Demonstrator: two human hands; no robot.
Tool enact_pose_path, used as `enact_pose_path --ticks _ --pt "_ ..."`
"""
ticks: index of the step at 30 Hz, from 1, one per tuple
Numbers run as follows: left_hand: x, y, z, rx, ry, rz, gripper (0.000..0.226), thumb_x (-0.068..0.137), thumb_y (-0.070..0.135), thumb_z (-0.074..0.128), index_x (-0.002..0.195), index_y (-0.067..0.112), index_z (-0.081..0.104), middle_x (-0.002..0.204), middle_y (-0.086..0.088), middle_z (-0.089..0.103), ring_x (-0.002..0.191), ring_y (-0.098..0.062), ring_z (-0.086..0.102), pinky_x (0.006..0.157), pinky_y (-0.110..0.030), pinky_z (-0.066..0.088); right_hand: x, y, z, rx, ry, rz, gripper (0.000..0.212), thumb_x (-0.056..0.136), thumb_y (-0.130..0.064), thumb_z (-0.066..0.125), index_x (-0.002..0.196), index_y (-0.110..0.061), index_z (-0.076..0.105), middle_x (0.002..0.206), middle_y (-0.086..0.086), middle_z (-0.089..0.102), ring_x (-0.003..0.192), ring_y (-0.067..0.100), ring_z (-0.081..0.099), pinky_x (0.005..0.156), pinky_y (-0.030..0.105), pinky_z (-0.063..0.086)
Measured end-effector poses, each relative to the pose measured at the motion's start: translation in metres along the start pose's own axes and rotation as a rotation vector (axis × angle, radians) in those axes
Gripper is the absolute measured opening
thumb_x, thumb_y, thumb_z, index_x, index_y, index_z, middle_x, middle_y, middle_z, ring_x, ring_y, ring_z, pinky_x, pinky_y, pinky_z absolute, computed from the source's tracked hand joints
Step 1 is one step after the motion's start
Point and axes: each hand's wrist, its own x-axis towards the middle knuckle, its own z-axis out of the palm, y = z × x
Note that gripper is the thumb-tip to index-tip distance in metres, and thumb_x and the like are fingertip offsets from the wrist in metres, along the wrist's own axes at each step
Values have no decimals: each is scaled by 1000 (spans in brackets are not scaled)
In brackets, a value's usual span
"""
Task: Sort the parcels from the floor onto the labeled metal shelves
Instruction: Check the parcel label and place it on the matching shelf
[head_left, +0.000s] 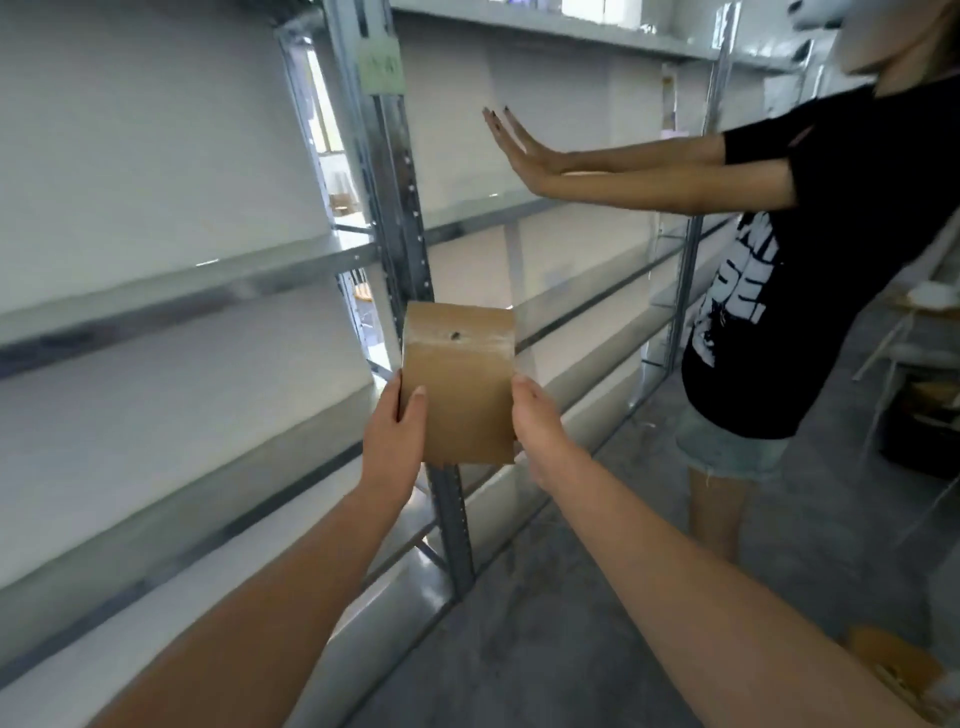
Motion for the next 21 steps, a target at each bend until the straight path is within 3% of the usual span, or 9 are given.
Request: enact_pose_path --ticks 2,7,11,17,21 --pt "-2 13 -27 -26 67 26 48 104 32 48 151 24 45 143 0 58 125 -19 57 111 -40 44 -9 -22 22 -4 -40 -53 37 107 -31 28 125 -20 59 118 5 60 100 18 52 86 28 39" --pt "-6 38 -93 -43 237 79 48 106 31 48 153 23 43 145 2 54 118 -12 52 100 -28 42 -36 -66 66 -37 -205 -163 35 106 -35 32 106 -20 64 115 10 65 104 26 61 93 39 52" --pt "-17 43 -143 -51 320 111 50 102 37 53 151 27 45 143 5 57 126 -16 55 111 -40 44 -60 -81 93 -126 -264 -334 34 106 -18 40 131 -20 63 126 -1 63 120 20 58 107 40 46" --pt "-44 48 -202 -83 404 140 56 96 43 63 148 32 45 137 10 60 120 -14 59 105 -39 50 -99 -93 142 -13 -303 -385 29 103 -16 51 124 -31 64 125 -4 60 119 18 56 104 39 49" --pt "-63 50 -246 -115 456 113 67 90 49 68 149 32 42 138 12 57 121 -14 58 102 -37 51 -127 -101 175 -14 -409 -419 29 100 -26 56 126 -38 59 141 -5 48 132 19 45 107 39 42"
